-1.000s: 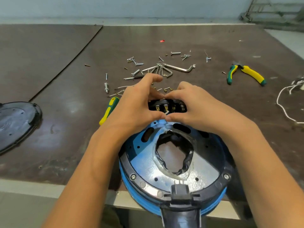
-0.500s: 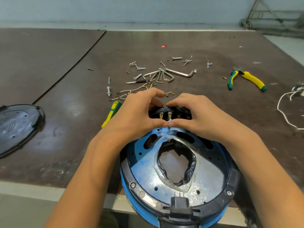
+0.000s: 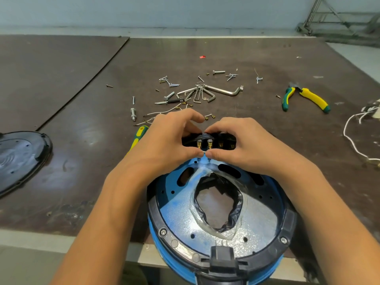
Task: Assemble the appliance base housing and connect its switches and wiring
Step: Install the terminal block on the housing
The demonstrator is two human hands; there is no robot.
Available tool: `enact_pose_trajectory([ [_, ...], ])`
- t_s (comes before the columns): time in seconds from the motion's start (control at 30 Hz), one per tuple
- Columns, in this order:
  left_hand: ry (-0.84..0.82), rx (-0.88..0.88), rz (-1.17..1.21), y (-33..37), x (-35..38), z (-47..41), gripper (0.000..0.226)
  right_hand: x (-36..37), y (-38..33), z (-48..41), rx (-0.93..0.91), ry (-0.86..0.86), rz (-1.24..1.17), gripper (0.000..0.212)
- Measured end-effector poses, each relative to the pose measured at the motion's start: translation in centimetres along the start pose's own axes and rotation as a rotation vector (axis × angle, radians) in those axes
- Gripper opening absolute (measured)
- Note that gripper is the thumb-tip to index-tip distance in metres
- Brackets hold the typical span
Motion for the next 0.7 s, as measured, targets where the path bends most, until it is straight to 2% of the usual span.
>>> enact_pose_trajectory([
  [0.53,0.005,0.012,0.026,-0.1,0.2,-0.1,0.067,-0.1,0.1,-0.1,0.009,0.011,0.03,0.042],
  [0.7,-0.03,0.03,-0.037,-0.3,0.7,-0.3,0.066,0.0,1.3,-0.2,0.09,-0.008,-0.035,0.054],
])
Point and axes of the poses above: each hand's wrist, its own z-axis away from the middle knuckle, its own x-axis out of the palm, y = z × x, the point moved 10 cm from there along -z, towards the middle knuckle, and after that the axes turned 4 degrees about -z, right-handed, at the moved point
